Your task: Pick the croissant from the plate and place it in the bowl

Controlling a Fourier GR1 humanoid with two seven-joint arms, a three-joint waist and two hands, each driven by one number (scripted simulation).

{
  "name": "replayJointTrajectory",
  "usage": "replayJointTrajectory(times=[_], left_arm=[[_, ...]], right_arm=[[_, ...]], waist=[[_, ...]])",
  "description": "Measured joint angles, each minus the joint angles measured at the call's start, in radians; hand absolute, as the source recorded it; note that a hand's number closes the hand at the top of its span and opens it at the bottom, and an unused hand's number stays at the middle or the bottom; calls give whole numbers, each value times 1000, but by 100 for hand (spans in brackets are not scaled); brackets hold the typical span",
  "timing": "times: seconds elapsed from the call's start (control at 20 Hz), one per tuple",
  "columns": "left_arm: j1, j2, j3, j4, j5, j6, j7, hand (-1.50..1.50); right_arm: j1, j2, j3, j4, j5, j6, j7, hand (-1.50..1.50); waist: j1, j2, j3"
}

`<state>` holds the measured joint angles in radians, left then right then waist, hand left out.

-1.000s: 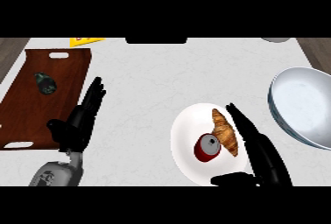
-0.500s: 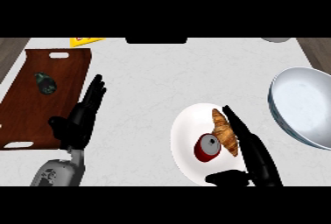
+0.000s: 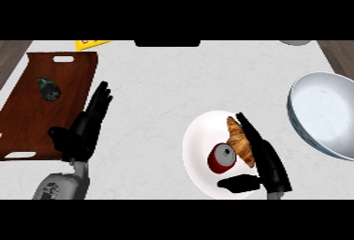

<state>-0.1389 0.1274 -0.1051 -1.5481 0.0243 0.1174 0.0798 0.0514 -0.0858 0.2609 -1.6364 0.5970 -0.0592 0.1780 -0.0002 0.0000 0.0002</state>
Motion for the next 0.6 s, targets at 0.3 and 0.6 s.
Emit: replayJointTrajectory(times=[0.3, 0.6], left_arm=[[-12, -22, -2, 10, -27, 5, 9, 0], [1, -30, 19, 6, -40, -7, -2, 0]], right_arm=[[-57, -16, -41, 125, 85, -47, -3, -150], [-89, -17, -61, 214, 130, -54, -26, -150]], waist=[[1, 0, 0], [1, -1, -1]])
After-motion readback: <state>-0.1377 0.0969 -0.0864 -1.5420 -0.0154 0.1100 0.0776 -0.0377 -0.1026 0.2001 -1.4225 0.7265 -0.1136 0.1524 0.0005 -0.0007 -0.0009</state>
